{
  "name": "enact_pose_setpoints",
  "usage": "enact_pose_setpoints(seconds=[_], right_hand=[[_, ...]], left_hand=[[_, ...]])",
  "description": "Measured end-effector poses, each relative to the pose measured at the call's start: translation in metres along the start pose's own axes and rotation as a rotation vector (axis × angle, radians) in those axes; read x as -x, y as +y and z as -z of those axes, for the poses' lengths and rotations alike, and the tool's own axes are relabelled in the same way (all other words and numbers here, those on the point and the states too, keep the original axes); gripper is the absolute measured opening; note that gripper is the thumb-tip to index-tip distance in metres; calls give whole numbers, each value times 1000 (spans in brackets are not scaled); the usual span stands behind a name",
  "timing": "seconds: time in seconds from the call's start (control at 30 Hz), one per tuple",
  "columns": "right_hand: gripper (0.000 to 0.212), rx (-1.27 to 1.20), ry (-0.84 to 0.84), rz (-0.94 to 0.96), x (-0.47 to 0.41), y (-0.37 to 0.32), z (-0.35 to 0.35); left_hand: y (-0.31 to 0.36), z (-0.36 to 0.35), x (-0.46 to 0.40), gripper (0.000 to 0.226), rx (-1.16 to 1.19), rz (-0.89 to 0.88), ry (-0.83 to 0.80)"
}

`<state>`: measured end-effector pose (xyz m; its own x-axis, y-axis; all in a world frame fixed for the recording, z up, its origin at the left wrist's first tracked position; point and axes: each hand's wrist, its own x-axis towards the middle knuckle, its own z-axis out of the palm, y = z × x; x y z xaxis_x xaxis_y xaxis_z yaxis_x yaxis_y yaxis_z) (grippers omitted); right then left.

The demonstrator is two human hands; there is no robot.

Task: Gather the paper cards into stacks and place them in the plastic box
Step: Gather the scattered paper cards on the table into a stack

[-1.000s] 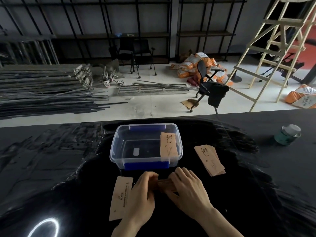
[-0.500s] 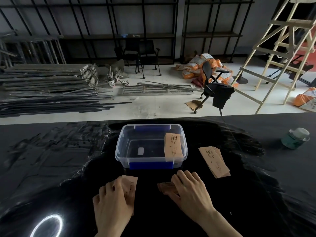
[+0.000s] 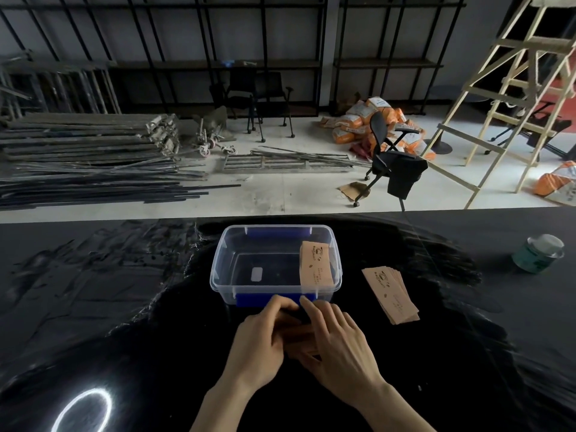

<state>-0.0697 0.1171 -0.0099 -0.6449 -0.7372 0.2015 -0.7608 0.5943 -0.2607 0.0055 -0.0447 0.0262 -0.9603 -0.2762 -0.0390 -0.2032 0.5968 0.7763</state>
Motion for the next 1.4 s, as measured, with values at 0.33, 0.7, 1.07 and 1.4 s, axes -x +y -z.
enact_pose_setpoints(seconds=[0.33,0.7,1.07,1.4], right_hand=[[32,66,-4,24,-1,-2,-3],[43,37,-103,-1,-4,0,8],[37,-540,40,-251,12,36,17],[24,-1350,355,-771,29,118,64]], left_hand=[[-31,-22,22,28,229,147,150],[-14,-30,9,37,-78,-26,-30],[17,-19,-12,45,-341,-175,-147],[106,-104,-79,29,466,232,-155]])
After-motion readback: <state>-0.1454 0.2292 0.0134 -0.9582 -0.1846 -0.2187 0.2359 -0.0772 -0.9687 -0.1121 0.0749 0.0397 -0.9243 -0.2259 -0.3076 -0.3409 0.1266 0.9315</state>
